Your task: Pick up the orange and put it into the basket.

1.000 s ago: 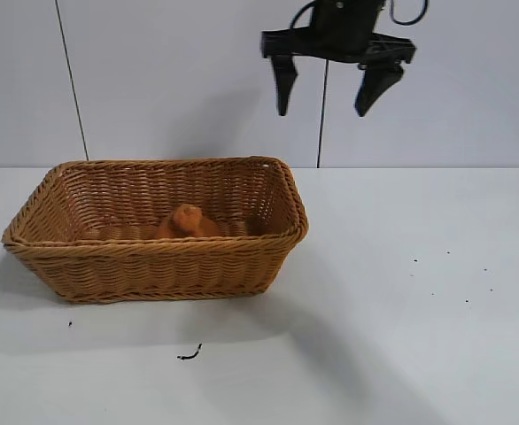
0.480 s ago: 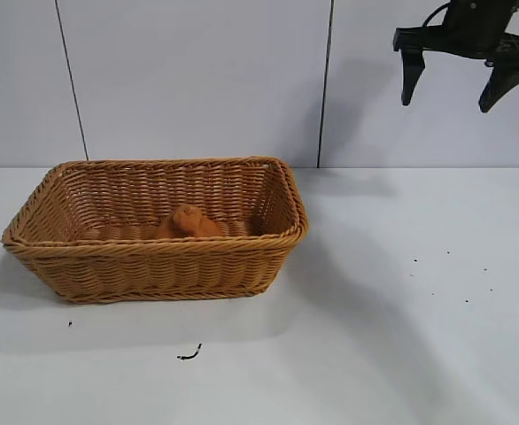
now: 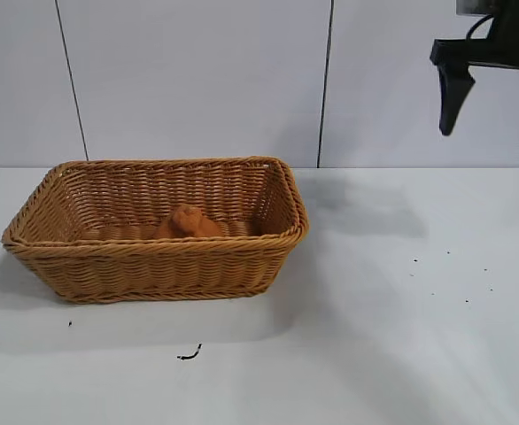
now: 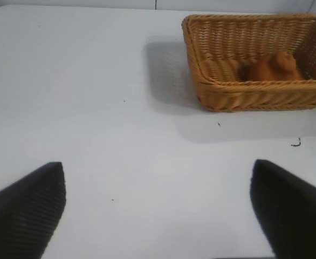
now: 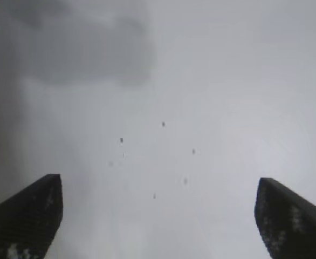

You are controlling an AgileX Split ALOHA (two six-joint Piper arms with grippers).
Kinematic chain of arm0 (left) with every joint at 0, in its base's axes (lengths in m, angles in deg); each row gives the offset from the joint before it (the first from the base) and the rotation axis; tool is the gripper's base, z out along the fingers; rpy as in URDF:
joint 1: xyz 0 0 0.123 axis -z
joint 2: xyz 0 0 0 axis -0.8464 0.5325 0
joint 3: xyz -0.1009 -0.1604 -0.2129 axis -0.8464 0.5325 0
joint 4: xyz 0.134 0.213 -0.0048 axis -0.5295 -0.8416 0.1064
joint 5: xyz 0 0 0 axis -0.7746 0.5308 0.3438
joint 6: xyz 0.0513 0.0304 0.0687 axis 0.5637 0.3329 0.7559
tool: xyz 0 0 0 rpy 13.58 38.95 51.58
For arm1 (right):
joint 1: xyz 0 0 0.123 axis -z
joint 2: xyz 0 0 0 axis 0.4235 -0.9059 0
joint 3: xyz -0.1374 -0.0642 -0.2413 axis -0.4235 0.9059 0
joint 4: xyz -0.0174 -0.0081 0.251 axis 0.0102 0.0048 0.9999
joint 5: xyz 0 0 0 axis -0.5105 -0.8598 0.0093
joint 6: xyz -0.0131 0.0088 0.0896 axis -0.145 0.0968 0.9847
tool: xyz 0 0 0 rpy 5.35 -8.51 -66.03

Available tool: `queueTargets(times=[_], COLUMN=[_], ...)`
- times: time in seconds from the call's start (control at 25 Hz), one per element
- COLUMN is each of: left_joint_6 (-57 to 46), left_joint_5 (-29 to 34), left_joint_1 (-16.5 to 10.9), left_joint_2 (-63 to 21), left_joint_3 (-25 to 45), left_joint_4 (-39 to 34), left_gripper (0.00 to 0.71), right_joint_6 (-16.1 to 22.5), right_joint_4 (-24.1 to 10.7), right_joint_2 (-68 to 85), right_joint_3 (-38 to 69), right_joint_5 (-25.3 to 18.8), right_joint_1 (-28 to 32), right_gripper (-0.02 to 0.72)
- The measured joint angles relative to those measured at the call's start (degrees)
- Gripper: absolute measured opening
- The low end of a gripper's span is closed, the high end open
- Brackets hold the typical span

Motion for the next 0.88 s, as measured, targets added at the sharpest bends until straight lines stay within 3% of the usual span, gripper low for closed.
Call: queueTargets(times=[0.28,0.56,0.88], left_joint_6=[0.0,0.0,0.0], left_joint_5=[0.0,0.0,0.0], left_joint_1=[0.0,0.0,0.0], left_joint_2=[0.0,0.0,0.0], left_joint_3=[0.0,0.0,0.0], left_joint_4=[0.0,0.0,0.0], left_gripper=[0.666,0.666,0.666], right_joint_6=[-4.0,-4.4,-6.2], right_joint_4=[0.0,0.0,0.0], right_joint_2=[23.0,48.4,79.6], right_joint_3=[26.9,45.4,60.7], right_joint_5=[-0.1,0.3,10.2], right_joint_1=[0.0,0.0,0.0], right_gripper=[0.661,0.658,0.658])
